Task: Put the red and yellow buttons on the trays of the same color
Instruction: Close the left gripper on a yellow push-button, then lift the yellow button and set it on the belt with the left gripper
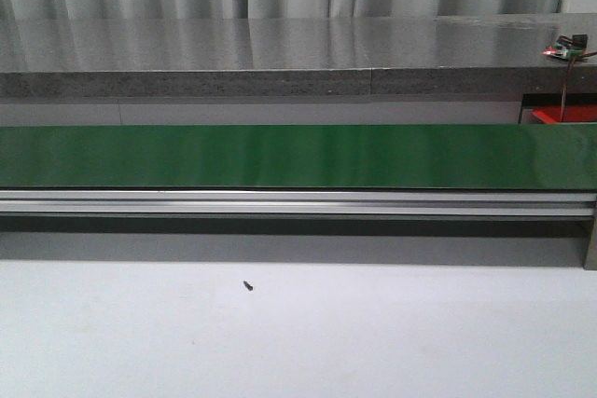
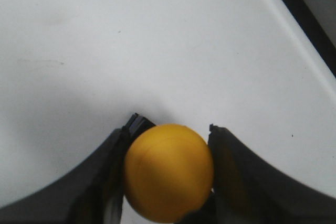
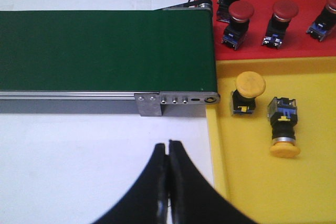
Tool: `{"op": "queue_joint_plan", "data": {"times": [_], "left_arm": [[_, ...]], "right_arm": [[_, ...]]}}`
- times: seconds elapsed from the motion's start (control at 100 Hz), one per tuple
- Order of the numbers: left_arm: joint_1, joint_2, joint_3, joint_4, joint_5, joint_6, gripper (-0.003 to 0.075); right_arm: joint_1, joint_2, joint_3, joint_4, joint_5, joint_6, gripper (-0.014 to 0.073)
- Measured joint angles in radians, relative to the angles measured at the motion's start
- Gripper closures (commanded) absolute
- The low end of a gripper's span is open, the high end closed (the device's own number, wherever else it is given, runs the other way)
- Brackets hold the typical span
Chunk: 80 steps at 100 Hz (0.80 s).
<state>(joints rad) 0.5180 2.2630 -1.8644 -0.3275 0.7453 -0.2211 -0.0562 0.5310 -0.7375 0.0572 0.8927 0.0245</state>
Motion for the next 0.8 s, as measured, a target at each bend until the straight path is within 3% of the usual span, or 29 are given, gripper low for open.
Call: {"op": "queue_joint_plan", "data": {"times": [0.21,0.48,0.8], "left_arm": [[0.015,-0.096,0.000,0.006,0.090,0.040,0.0469],[0.046,-0.250,0.000,0.037,0.234,0.189,0.0470],[0.031,-0.485,0.174,0.022,0.223,0.254,0.0470]], "right_arm": [[0.000,0.000,0.000,0.000,0.000,0.000,0.0661],[0.000,0.000,0.000,0.000,0.000,0.000,0.0661],[0.000,0.000,0.000,0.000,0.000,0.000,0.0661]]}}
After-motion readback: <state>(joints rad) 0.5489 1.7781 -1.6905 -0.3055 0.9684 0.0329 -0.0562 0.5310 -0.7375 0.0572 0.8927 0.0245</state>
